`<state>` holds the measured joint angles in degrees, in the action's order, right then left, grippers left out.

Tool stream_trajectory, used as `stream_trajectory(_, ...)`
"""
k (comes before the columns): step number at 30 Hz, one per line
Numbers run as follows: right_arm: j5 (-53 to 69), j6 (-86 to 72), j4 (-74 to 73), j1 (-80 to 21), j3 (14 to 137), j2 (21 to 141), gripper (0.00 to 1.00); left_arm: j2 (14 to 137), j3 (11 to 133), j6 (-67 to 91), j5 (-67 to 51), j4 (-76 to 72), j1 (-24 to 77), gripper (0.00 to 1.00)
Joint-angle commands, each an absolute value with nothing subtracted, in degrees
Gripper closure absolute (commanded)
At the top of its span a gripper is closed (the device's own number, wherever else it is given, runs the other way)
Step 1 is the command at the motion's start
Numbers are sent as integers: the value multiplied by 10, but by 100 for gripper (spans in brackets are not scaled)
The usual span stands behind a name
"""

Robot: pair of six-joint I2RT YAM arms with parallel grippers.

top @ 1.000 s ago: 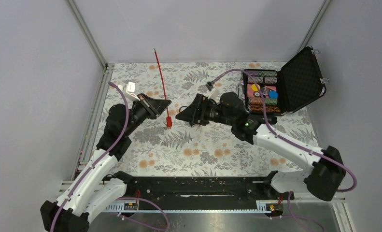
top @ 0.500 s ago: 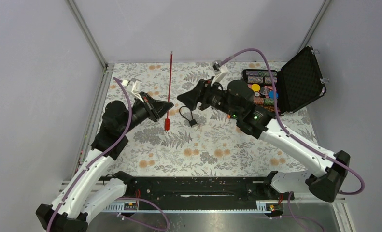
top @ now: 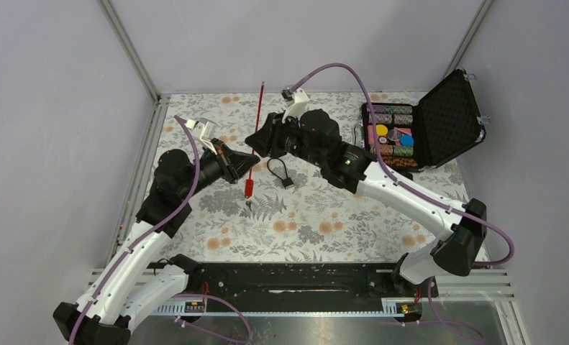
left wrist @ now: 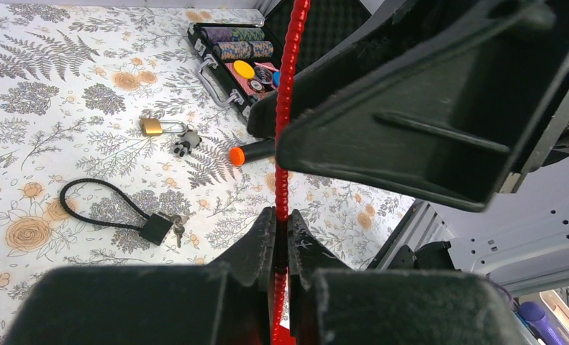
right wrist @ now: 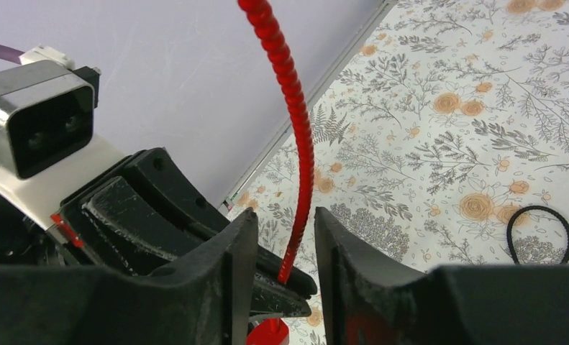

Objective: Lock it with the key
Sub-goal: Lock the lock.

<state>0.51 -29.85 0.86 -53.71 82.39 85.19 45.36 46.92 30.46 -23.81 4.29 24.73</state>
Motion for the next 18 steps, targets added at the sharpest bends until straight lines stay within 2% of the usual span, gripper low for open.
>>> stream_trajectory(1, 13, -311, 3, -542, 862, 867, 63, 440, 506, 290, -248, 26, 250, 100)
stream_trajectory(3, 22, -317, 3, -543, 864, 867, 71, 439, 514, 286, -243, 34, 250, 100)
stream_trajectory(5, 26, -319, 3, -542, 865, 864, 80, 437, 520, 285, -242, 39, 250, 92)
stream_trajectory(6, 28, -319, 3, -542, 864, 863, 88, 436, 523, 285, -243, 39, 250, 83)
stream_trajectory(8, 34, -316, 4, -541, 864, 856, 100, 435, 524, 285, -247, 40, 249, 58)
stream_trajectory(9, 40, -313, 7, -540, 864, 853, 100, 434, 524, 284, -250, 42, 250, 45)
stream_trajectory(11, 62, -303, 18, -537, 861, 842, 100, 432, 526, 276, -268, 48, 250, 29)
stream_trajectory(13, 98, -291, 27, -530, 857, 823, 100, 432, 529, 274, -291, 55, 250, 22)
stream_trajectory(18, 224, -288, 65, -490, 845, 789, 100, 435, 531, 271, -370, 55, 250, 17)
